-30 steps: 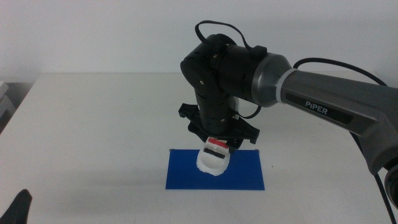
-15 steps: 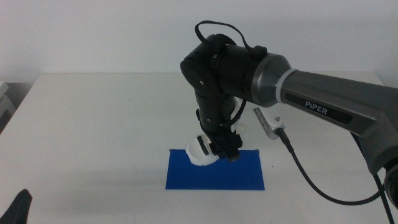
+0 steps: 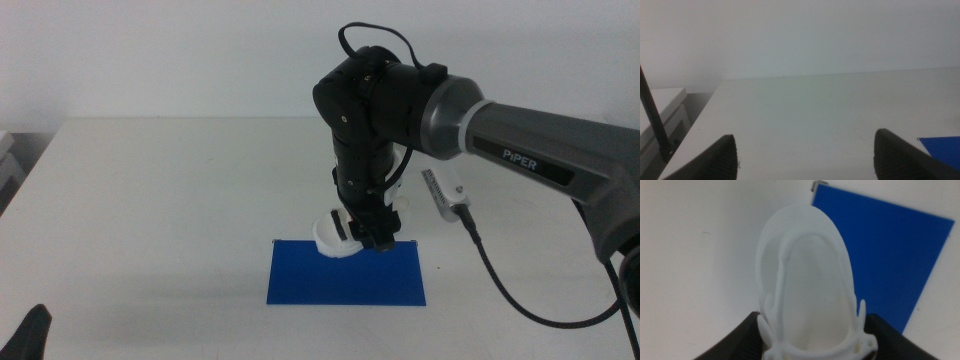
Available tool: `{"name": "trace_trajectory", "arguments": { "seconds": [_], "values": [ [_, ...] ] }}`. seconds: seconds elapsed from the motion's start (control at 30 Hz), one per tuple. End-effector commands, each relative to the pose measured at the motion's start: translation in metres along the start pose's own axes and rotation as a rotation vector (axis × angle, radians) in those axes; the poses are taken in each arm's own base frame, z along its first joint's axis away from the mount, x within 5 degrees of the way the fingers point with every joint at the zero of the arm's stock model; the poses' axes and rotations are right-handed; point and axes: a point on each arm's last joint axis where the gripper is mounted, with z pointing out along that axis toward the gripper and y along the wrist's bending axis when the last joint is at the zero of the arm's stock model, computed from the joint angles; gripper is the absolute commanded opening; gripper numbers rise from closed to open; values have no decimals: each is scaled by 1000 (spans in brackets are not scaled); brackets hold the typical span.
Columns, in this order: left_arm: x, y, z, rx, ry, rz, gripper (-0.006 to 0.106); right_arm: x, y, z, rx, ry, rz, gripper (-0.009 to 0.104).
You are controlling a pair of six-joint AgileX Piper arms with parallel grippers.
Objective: Use one arm to grab the shoe from the table and place it on the mat.
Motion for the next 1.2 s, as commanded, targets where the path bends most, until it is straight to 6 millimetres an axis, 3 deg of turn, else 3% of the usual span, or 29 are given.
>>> {"name": "trace_trajectory", "arguments": {
  "seconds": [0.0,0.23,0.7,1.03,1.17],
  "values": [
    [-6,0,-1,-1,-89,-14,94,-7,-1,-25,7,4,23,-4],
    [-6,0,-1,-1,-89,-14,94,3,-4,-1,94,40,38,-4],
    [-6,0,-1,-1,-89,-14,94,-3,0,10,86,-11,30,-4],
    [-6,0,-1,-1,-89,-14,94,4,-3,13,126,47,53,-4],
    [-6,0,-1,-1,-89,-14,94,7,-5,15,149,74,64,2]
  ]
}}
